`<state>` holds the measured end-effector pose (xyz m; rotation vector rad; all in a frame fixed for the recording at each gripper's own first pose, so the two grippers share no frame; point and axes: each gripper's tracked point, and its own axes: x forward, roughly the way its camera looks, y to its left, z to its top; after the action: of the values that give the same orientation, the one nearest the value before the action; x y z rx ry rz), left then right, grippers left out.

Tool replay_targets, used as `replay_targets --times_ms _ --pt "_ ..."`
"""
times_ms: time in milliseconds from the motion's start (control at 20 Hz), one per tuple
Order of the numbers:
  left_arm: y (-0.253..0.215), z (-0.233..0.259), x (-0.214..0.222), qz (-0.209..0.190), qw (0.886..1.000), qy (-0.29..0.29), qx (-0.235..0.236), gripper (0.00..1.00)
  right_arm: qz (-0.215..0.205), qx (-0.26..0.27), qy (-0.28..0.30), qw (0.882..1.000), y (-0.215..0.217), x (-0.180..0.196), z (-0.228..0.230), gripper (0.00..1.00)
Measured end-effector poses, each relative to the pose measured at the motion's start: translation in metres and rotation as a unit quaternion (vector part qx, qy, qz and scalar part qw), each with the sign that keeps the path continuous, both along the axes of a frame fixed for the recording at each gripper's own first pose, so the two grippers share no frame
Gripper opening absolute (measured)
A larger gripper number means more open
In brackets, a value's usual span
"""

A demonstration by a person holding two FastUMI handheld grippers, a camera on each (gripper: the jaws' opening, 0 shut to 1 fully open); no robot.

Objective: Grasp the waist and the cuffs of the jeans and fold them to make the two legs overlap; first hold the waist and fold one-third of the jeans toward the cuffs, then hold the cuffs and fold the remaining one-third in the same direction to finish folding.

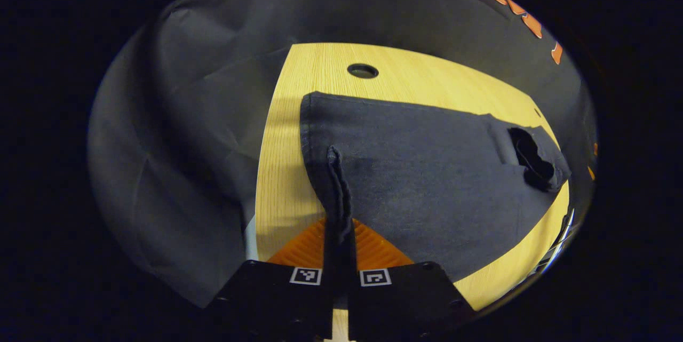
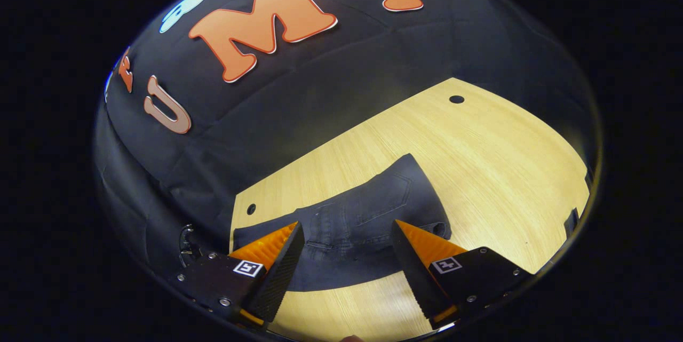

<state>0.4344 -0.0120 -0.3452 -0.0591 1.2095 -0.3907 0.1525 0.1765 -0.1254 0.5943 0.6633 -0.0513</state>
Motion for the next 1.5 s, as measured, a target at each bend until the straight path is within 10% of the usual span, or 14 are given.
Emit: replay_targets --times_ms 500,1100,1500 --pt "-0.034 0.076 0.022 0.132 0.982 -0.017 -0.133 0.05 0.024 -0.012 -0.031 0.999 -0.030 0.021 0.016 0.99" --pt "-0.107 0.203 0.023 0.164 0.962 -0.084 -0.201 0.05 0.048 -0.038 -0.065 0.996 -0.083 0.017 0.028 0.99" --pt "-0.203 0.302 0.013 0.099 0.959 -0.121 -0.236 0.05 0.069 -0.049 -0.085 0.993 -0.117 0.013 0.029 0.99"
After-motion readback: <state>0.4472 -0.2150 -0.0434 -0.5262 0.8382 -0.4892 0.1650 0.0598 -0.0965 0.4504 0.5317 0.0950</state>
